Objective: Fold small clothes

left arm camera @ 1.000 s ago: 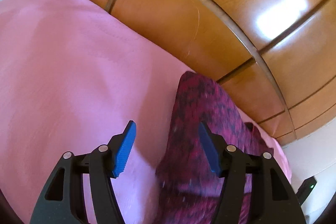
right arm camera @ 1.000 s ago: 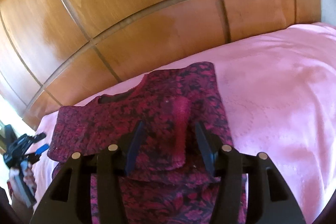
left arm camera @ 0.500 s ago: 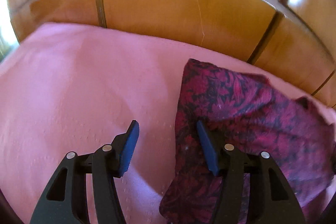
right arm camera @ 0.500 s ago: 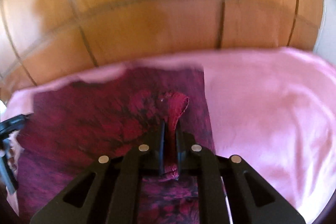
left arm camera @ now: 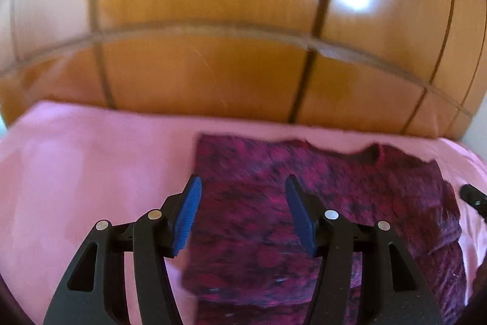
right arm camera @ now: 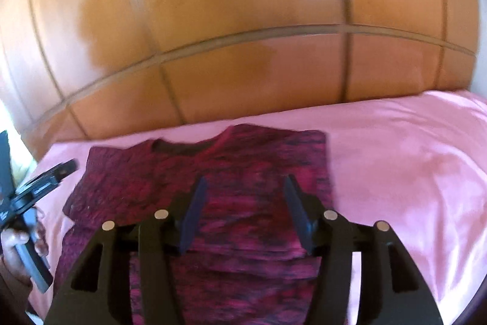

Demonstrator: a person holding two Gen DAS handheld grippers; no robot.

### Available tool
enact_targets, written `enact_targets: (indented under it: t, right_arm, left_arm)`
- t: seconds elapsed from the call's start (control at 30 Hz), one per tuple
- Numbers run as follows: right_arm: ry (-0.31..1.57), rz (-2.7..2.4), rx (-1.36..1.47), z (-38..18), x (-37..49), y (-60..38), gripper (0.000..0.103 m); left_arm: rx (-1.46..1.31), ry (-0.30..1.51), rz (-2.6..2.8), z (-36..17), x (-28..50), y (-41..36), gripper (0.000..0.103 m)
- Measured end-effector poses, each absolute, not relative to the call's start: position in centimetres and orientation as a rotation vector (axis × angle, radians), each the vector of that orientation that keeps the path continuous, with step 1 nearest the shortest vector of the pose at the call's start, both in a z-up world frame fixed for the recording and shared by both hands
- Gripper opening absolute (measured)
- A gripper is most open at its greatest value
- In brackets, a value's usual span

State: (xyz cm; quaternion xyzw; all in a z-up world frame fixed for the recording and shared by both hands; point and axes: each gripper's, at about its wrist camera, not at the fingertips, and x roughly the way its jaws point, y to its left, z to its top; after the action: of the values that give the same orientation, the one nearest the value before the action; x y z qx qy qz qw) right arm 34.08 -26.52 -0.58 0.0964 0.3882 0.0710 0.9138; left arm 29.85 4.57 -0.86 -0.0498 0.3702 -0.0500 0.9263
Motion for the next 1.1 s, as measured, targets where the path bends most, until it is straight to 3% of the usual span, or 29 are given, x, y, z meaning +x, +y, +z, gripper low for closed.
enact_targets:
  t: [0.1, 0.23, 0.47, 0.6, 0.7, 0.87, 1.0, 1.1]
  right_arm:
    - [0.902, 0.127, 0.118, -3.2, 36.1, -24.2, 0.053]
    - [0.919, 0.110, 0.091, -6.9, 37.4, -23.7, 0.053]
    - [0.887, 0.124, 0.109, -6.3, 36.4, -24.1, 0.054]
    - [0.844, 0.136, 0.129, -3.7, 34.3, -25.1, 0.063]
    - [0.880, 0.136, 0.139, -3.9, 33.4, -25.0, 0.061]
    - [0.867, 0.097, 0.088, -5.6, 33.3, -24.0, 0.064]
    - [0.867, 0.089, 0.103, -4.9, 33.1, -24.0, 0.065]
    - [0.848, 0.120, 0.132, -3.7, 31.7, -24.6, 0.078]
  left_arm:
    - [-0.150, 0.884, -0.073, -4.3, 31.2, 4.9, 0.056]
    - [-0.186, 0.849, -0.053, -5.5, 30.5, 5.3, 0.056]
    - [-0.137, 0.795, 0.041, -3.8, 27.5, 5.4, 0.058]
    - [-0.132, 0.735, 0.068, -2.5, 24.2, 6.2, 0.058]
    - [-0.085, 0.817, 0.046, -4.3, 23.8, 5.4, 0.058]
    - [-0.192, 0.873, 0.074, -5.8, 24.6, 7.1, 0.077]
    - [-0.187, 0.830, 0.096, -4.6, 22.7, 7.3, 0.077]
    - [-0.152, 0.786, 0.100, -3.5, 20.1, 6.9, 0.077]
